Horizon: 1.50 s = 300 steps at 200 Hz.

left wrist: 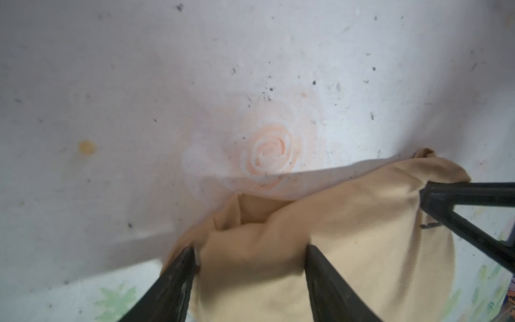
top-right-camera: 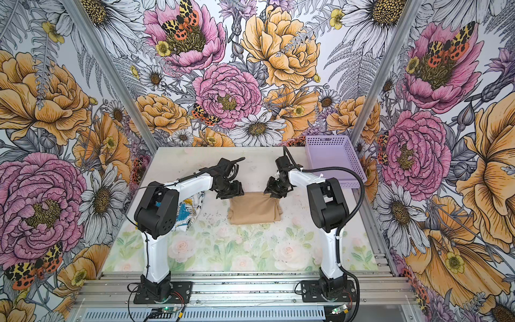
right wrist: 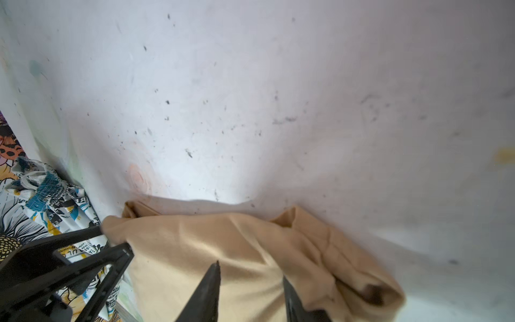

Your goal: Fold and stack the mixed laundry pile

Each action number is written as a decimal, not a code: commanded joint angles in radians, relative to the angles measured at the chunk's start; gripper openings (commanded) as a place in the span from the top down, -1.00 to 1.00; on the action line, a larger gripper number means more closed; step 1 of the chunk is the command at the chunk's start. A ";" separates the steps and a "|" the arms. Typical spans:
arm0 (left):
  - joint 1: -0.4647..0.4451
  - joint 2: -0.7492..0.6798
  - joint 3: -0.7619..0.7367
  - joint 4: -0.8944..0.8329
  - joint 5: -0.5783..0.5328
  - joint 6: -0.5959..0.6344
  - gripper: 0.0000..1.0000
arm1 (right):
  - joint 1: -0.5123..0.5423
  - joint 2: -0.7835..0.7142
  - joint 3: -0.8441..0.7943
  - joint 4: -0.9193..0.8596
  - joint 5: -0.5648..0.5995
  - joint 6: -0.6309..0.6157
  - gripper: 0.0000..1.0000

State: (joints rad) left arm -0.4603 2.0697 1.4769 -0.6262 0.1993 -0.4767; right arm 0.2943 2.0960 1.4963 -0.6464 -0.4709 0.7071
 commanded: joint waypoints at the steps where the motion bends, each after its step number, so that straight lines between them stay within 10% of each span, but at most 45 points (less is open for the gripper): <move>1: 0.009 0.007 -0.020 0.038 -0.041 -0.008 -0.29 | -0.008 0.026 0.014 0.018 0.064 -0.027 0.20; 98: 0.035 -0.299 -0.173 0.043 -0.103 -0.034 -0.62 | -0.023 -0.160 -0.022 -0.047 0.067 -0.089 -0.14; 184: -0.021 -0.382 -0.454 0.245 0.083 -0.074 -0.79 | 0.002 -0.265 -0.243 -0.079 0.116 -0.237 -0.47; 300: -0.085 -0.427 -0.586 0.289 0.016 -0.155 -0.67 | 0.035 -0.321 -0.333 -0.022 0.152 -0.225 -0.37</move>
State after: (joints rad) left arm -0.5377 1.6901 0.9241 -0.3321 0.2543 -0.6071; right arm 0.3271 1.8446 1.1988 -0.6861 -0.3458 0.4759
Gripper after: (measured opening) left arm 0.842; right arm 0.713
